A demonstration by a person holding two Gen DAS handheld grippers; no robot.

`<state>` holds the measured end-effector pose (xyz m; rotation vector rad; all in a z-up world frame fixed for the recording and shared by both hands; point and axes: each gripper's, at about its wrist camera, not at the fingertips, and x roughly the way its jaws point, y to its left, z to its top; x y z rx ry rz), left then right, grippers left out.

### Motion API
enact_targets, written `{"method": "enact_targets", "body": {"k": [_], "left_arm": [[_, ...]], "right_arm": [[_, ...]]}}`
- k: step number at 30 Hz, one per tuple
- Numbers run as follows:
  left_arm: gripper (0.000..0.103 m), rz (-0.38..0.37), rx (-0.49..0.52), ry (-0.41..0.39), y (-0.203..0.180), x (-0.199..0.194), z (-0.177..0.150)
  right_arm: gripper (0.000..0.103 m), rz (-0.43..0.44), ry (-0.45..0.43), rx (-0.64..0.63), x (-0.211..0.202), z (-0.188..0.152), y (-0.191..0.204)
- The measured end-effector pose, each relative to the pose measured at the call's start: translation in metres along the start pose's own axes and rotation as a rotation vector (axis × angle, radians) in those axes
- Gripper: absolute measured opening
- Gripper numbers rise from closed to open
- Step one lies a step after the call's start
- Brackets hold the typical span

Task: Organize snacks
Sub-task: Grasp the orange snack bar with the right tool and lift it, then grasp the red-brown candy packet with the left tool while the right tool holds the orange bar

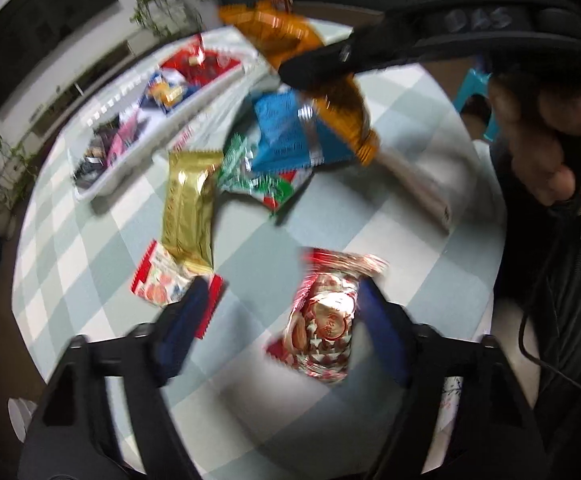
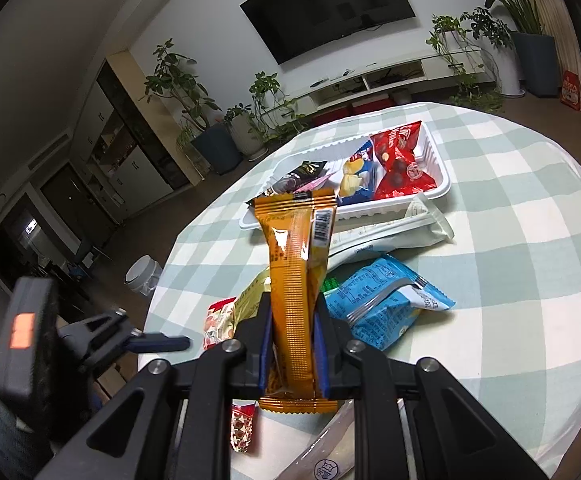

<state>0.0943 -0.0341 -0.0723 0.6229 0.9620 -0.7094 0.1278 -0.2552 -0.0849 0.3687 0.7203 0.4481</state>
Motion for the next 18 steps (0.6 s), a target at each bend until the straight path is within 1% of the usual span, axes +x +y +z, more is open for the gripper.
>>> {"method": "enact_targets", "body": {"k": [4,7,9,10,12,15,18], "left_arm": [[0.064,-0.02,0.066,0.049,-0.009,0.004,-0.005],[0.064,-0.027,0.064,0.067,-0.013,0.008,-0.008],[0.064,-0.041,-0.005,0.07,-0.005,0.011,-0.009],[0.064,-0.036,-0.035,0.072,-0.003,0.012,-0.009],[0.064,-0.019,-0.126,0.084,0.005,0.015,-0.009],[0.064,-0.027,-0.264,0.09,0.013,0.017,-0.013],[0.064,-0.039,-0.387,0.077,0.021,0.018,-0.017]], "right_arm": [[0.02,0.013,-0.003,0.014,-0.002,0.001,-0.003],[0.02,0.014,-0.003,0.018,-0.002,0.001,-0.003],[0.02,0.016,-0.001,0.014,-0.002,0.001,-0.004],[0.02,0.018,-0.002,0.014,-0.003,0.001,-0.004],[0.02,0.016,-0.003,0.01,-0.003,0.001,-0.005],[0.02,0.014,-0.003,0.013,-0.003,0.001,-0.005],[0.02,0.015,-0.004,0.013,-0.003,0.001,-0.004]]}}
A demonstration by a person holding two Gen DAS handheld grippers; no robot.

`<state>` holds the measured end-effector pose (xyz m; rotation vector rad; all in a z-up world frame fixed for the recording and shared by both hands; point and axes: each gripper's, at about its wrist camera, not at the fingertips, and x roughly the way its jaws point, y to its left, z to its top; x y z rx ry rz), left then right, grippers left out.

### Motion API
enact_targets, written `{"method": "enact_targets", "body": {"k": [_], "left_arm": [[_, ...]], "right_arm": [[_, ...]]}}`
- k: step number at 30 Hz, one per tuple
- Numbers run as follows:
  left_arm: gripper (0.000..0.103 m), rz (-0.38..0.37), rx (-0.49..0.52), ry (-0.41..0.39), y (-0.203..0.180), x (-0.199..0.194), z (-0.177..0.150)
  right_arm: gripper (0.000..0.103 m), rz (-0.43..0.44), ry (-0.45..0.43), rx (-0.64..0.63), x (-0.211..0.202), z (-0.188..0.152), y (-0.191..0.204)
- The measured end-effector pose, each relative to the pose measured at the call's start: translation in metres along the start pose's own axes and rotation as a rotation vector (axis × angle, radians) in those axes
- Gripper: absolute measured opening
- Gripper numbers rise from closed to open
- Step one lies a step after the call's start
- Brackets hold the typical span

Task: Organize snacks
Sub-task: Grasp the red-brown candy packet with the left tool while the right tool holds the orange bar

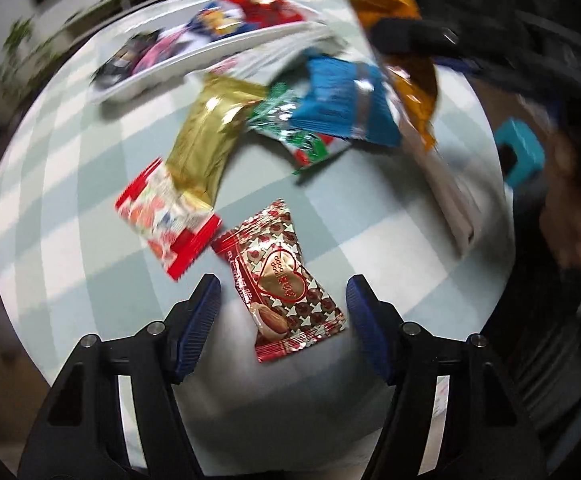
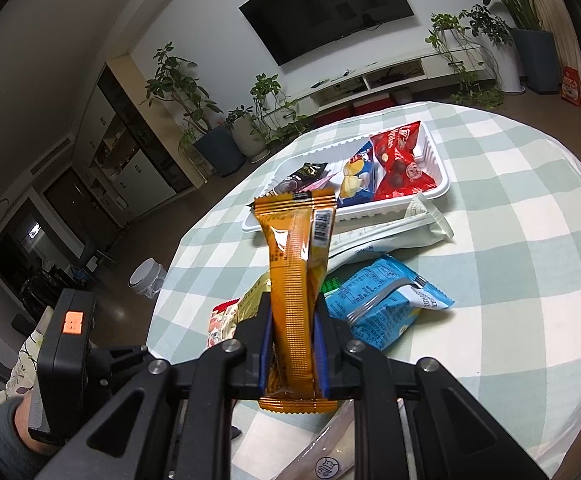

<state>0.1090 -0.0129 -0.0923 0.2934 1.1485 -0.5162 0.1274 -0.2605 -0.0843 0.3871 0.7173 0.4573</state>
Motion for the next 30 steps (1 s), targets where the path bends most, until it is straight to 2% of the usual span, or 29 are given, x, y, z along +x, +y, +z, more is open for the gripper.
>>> {"method": "enact_targets", "body": {"k": [3,5,9,12,14,16,18,30], "left_arm": [[0.064,0.019,-0.104,-0.001,0.009,0.002,0.001],[0.064,0.022,-0.134,-0.003,0.01,0.001,0.0],[0.064,0.076,-0.14,0.008,0.009,0.006,0.005],[0.063,0.087,-0.141,0.002,0.009,0.007,0.006],[0.057,0.08,-0.144,-0.004,0.008,0.006,0.006],[0.04,0.076,-0.14,-0.009,0.006,0.005,0.004],[0.032,0.078,-0.123,-0.01,0.001,0.002,0.004],[0.028,0.041,-0.15,-0.053,0.006,-0.013,-0.005]], "right_arm": [[0.02,0.004,-0.002,-0.006,-0.001,0.0,0.002],[0.02,0.007,-0.005,-0.009,-0.002,0.0,0.002],[0.02,0.01,-0.005,-0.005,-0.003,0.0,0.003],[0.02,0.014,-0.008,-0.007,-0.005,-0.001,0.004],[0.02,0.014,-0.009,-0.007,-0.006,-0.001,0.004],[0.02,0.016,-0.01,-0.004,-0.006,-0.001,0.005],[0.02,0.015,-0.009,-0.007,-0.005,-0.001,0.004],[0.02,0.014,-0.032,0.011,-0.012,0.002,0.002]]}}
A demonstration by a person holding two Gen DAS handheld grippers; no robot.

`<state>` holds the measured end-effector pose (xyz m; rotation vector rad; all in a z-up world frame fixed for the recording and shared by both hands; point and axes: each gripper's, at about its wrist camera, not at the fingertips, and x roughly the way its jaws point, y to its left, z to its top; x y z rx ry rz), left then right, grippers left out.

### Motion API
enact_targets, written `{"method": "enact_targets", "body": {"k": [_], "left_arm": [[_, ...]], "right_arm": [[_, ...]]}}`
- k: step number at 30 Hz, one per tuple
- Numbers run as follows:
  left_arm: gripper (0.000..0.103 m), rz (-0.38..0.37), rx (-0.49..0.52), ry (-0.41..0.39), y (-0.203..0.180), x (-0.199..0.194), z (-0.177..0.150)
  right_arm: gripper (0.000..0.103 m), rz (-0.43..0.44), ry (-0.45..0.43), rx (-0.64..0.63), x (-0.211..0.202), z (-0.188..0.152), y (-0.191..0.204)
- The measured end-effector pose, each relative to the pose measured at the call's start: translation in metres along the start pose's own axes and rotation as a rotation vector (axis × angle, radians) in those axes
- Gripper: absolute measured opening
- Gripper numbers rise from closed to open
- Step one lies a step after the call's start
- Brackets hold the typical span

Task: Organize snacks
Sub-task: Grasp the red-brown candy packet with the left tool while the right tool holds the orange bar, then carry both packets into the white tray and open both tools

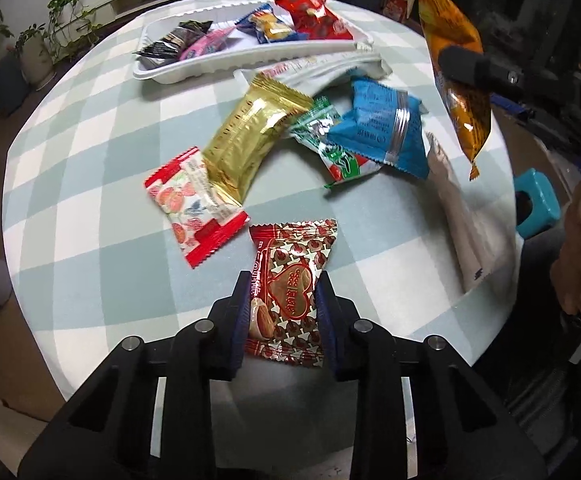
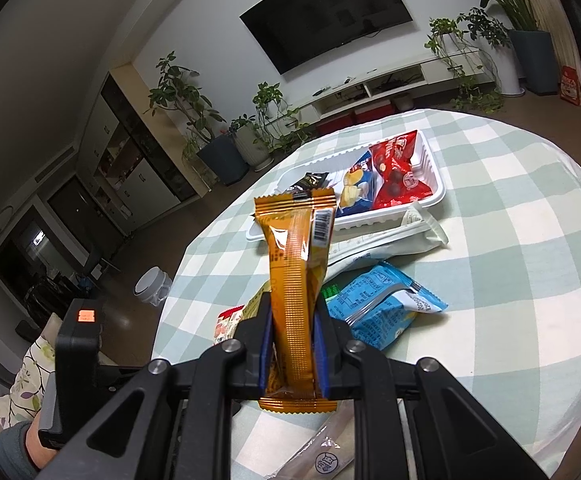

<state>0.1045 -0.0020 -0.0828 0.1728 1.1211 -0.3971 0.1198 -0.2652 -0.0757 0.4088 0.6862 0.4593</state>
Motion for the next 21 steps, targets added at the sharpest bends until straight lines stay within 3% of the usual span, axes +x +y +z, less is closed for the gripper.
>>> {"method": "enact_targets", "body": {"k": [10,14,21], "left_arm": [[0.028,-0.106,-0.198,-0.148,0.071,-0.051,0.026],[0.028,-0.091,-0.218,-0.228,0.1,-0.077,0.065],[0.028,-0.123,-0.232,-0.331,0.127,-0.093,0.166]], "right_arm": [[0.019,-0.005,-0.061,0.114,-0.026,0.019,-0.029],[0.019,-0.06,-0.095,0.131,-0.045,0.047,-0.045],[0.019,-0.218,-0.151,0.1,-0.063,0.141,-0.063]]}}
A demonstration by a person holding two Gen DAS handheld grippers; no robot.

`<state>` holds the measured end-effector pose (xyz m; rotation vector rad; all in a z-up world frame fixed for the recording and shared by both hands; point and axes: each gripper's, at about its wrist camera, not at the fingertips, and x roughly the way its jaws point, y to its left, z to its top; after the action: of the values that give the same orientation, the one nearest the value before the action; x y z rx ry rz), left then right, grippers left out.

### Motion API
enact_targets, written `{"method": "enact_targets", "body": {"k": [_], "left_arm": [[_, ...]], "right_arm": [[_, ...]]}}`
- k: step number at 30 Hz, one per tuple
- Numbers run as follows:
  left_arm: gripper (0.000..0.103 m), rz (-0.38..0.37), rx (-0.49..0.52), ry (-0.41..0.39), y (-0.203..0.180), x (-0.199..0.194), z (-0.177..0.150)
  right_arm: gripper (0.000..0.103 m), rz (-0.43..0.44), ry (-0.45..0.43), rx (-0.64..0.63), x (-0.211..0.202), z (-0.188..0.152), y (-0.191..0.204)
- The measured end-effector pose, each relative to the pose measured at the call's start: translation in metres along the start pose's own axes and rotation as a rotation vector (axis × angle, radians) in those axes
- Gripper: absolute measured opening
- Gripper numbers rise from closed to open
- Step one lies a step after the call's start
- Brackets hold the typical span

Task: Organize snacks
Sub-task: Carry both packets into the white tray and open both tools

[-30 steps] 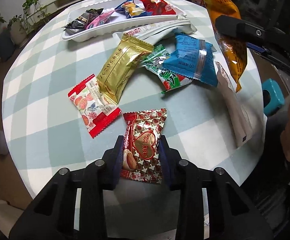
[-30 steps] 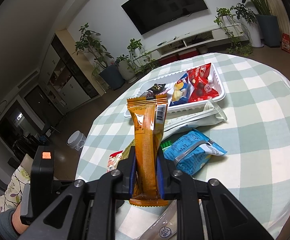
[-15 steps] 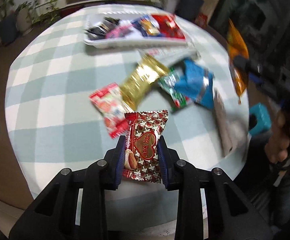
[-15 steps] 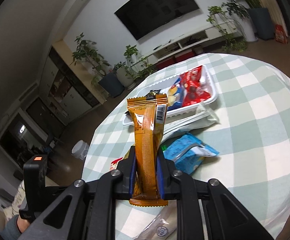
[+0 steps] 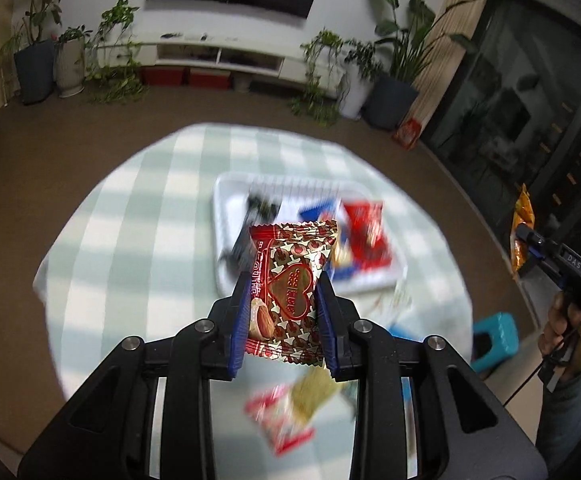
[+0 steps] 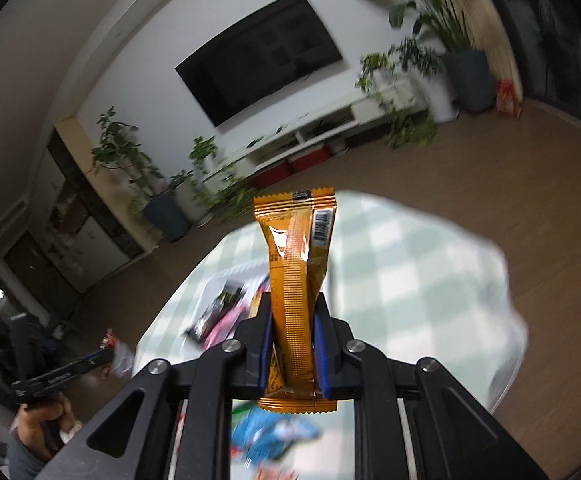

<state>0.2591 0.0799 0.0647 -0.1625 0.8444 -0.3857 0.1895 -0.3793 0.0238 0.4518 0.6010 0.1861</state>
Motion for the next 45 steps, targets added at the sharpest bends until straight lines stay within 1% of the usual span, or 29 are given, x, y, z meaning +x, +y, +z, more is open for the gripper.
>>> {"method": "enact_targets", "body": {"k": [2,4,6,7,9,12,14,18,24,28,33,35,36,39,42,45], "left_arm": [[0.028,-0.004,-0.006,-0.003,-0.002,0.018,0.024],[0.028,-0.003,-0.016,-0.005,-0.005,0.042,0.044],[0.028,0.002,-0.018,0.014,-0.011,0.066,0.054],[0.028,0.004,-0.01,0.032,-0.015,0.081,0.056],[0.028,0.021,0.012,0.066,-0.023,0.108,0.055],[0.028,0.029,0.012,0.107,-0.021,0.144,0.049],[0.028,0.035,0.001,0.128,-0.016,0.164,0.042],[0.028,0.053,0.017,0.162,-0.011,0.19,0.029],[0.028,0.068,0.023,0.181,-0.006,0.213,0.02],[0.03,0.079,0.028,0.181,-0.004,0.217,0.017],[0.031,0.09,0.046,0.182,-0.008,0.215,0.016],[0.036,0.09,0.048,0.182,-0.008,0.213,0.015],[0.043,0.086,0.047,0.179,-0.008,0.211,0.015],[0.052,0.088,0.059,0.17,-0.011,0.208,0.016],[0.054,0.096,0.076,0.159,-0.014,0.204,0.016],[0.06,0.092,0.078,0.149,-0.016,0.198,0.015]], "right_arm": [[0.019,-0.003,0.001,-0.031,0.014,0.027,0.013],[0.019,0.007,0.021,-0.053,0.036,0.043,0.028],[0.019,0.029,0.061,-0.076,0.063,0.051,0.044],[0.019,0.045,0.098,-0.086,0.082,0.051,0.053],[0.019,0.069,0.175,-0.094,0.123,0.046,0.068],[0.019,0.085,0.271,-0.084,0.176,0.031,0.08],[0.019,0.09,0.321,-0.081,0.2,0.02,0.085],[0.019,0.076,0.38,-0.109,0.233,0.0,0.092],[0.02,0.042,0.445,-0.088,0.263,-0.017,0.085],[0.02,0.02,0.468,-0.105,0.271,-0.025,0.081],[0.021,0.018,0.477,-0.11,0.278,-0.029,0.081],[0.022,0.022,0.478,-0.114,0.279,-0.029,0.081],[0.022,0.022,0.48,-0.115,0.279,-0.029,0.081],[0.023,0.022,0.476,-0.108,0.279,-0.03,0.078],[0.026,0.022,0.474,-0.105,0.279,-0.031,0.077],[0.03,0.021,0.473,-0.107,0.277,-0.03,0.075]]}}
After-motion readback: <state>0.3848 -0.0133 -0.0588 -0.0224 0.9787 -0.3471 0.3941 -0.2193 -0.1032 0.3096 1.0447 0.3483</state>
